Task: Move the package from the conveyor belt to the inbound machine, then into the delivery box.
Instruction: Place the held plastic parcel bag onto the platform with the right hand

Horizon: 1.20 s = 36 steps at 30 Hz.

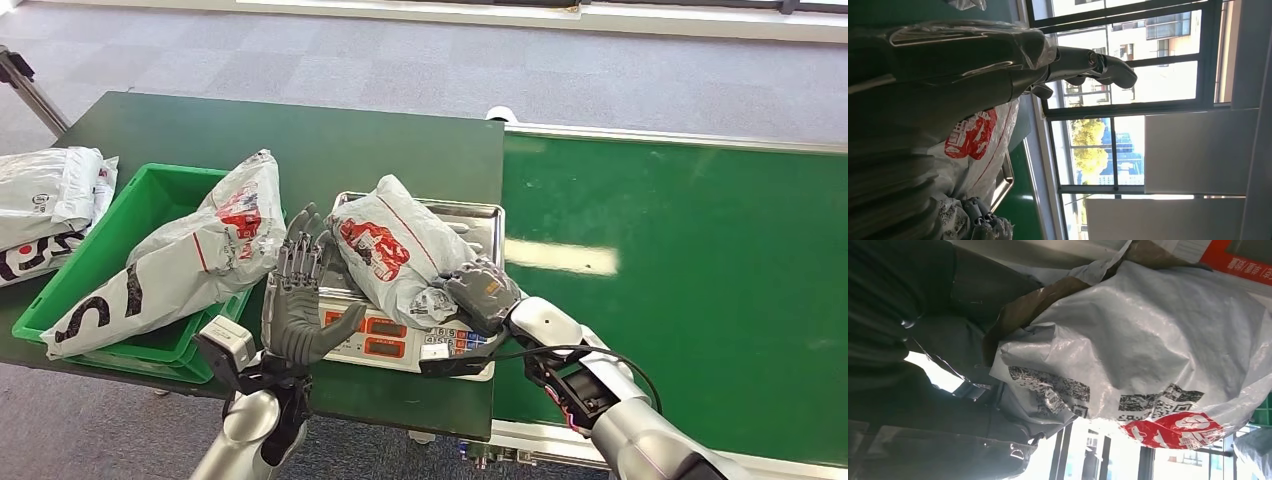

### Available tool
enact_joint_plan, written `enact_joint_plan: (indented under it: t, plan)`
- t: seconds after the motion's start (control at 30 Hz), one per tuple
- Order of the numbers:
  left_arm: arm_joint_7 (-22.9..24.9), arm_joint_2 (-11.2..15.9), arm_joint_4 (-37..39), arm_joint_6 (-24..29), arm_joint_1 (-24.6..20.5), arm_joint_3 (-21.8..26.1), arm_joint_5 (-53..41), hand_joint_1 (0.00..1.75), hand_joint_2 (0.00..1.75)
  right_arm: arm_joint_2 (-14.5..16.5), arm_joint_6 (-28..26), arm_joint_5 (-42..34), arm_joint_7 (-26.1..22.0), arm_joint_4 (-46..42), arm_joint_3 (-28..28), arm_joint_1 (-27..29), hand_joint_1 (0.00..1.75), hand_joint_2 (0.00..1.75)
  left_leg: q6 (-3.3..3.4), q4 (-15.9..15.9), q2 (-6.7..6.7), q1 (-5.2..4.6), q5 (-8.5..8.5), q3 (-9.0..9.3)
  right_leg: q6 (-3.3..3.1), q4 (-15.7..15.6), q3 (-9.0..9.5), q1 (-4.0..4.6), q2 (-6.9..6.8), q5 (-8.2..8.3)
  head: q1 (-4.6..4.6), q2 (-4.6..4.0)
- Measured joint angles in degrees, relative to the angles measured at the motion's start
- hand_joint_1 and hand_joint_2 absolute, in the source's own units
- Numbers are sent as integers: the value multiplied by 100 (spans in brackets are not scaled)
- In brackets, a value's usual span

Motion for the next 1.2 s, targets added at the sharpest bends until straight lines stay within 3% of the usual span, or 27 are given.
enact_joint_plan:
  t: [0.27,0.3,0.4,0.43,0.63,0.8,0.97,1.2]
  plan:
    - [32,-11,0,-8,0,0,-2,0,175,39,-168,-35,174,57,21,-7,175,175,0,0,0,0,0,0,0,0,0,0,0,0,-1,0]
    - [40,-15,0,-10,1,0,-2,0,175,53,-260,-51,270,73,29,-3,144,175,0,0,-1,0,0,-1,0,0,0,0,0,0,-1,0]
    - [62,-28,0,-11,6,0,-8,0,175,87,-635,-194,539,123,29,41,13,175,1,0,-4,0,2,-5,2,0,-2,0,-2,1,0,0]
    - [66,-30,0,-11,8,0,-11,0,175,90,-768,-289,557,132,6,70,0,175,2,0,-5,0,3,-8,3,0,-3,0,-3,2,1,0]
    - [74,-36,20,11,11,2,-20,0,175,37,-1157,-1310,2,-110,-441,402,0,175,4,3,-10,-1,4,-28,7,0,-21,-1,-5,4,0,0]
    - [51,-21,45,165,141,7,-9,0,175,-295,-567,-3048,-456,-1730,-1285,1814,0,175,3,4,-66,0,-3,-67,20,-2,-37,-2,-43,-14,-1,0]
    - [28,-13,44,244,269,9,-3,0,175,-555,-397,-3388,-487,-2881,-1863,2797,0,175,3,4,-63,0,-6,-94,18,-2,-65,-2,-45,-16,0,0]
    - [42,-15,23,354,380,11,-28,0,175,-628,-278,-3497,-605,-3642,-2364,3350,0,175,4,3,-63,0,-5,-93,17,-3,-65,-2,-46,-16,-1,0]
